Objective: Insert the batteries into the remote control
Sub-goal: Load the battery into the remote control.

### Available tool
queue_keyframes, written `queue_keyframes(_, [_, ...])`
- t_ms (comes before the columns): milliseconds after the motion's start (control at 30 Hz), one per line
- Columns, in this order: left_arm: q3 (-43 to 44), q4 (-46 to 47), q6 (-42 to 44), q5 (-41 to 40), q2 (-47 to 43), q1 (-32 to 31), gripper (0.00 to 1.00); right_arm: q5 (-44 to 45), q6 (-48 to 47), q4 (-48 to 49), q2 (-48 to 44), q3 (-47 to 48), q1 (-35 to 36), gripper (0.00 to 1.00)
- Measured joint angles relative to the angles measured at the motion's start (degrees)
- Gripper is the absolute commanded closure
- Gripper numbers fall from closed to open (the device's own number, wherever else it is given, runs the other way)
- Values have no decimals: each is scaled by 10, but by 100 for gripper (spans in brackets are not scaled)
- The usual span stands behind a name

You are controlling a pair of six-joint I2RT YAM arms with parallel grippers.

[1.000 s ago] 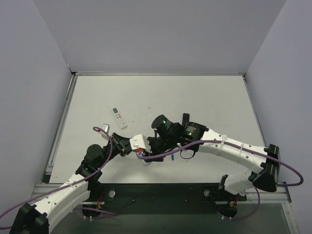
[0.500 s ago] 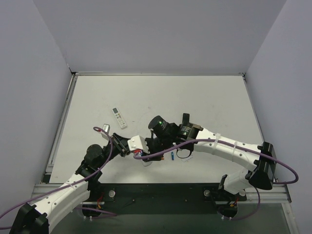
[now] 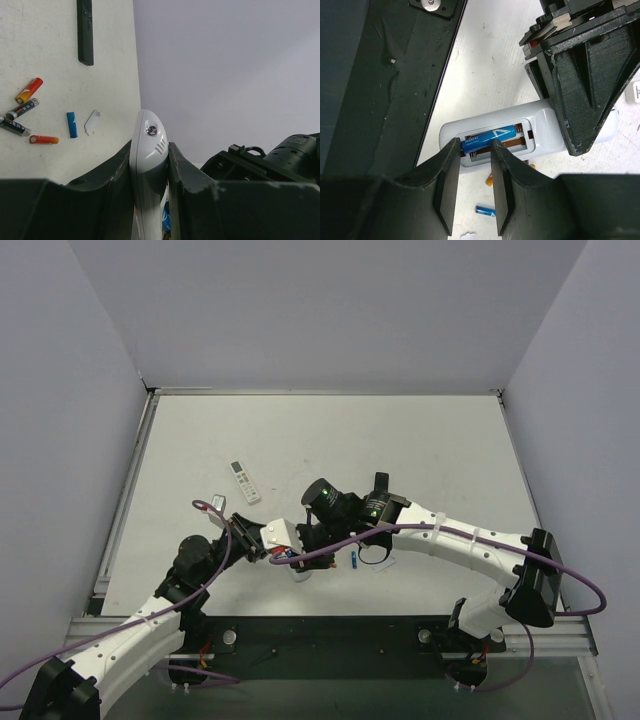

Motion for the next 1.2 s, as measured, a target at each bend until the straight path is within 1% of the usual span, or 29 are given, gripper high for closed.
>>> queue_keyframes(167, [0, -9, 3, -1, 0, 0, 100, 1, 4, 0, 5, 0, 0, 78])
queue_keyframes(200, [0, -11, 5, -1, 0, 0, 100, 2, 6, 0, 7, 0, 0, 81])
queue_keyframes(333, [0, -21, 9, -7, 0, 0, 100, 6, 21, 7, 9, -5, 0, 84])
queue_keyframes(767, [0, -61, 22, -31, -9, 0, 100, 26, 60, 60, 21, -38, 1, 87])
queue_keyframes(967, [-1, -76, 37, -45, -12, 0, 100, 31, 71, 75, 35, -42, 2, 92])
queue_keyframes(1100, [-1, -87, 38, -40, -13, -4, 100, 34, 78, 121, 47, -42, 1, 95])
queue_keyframes(1200, [-2, -88, 41, -39, -14, -5, 100, 35, 86, 136, 53, -41, 1, 96])
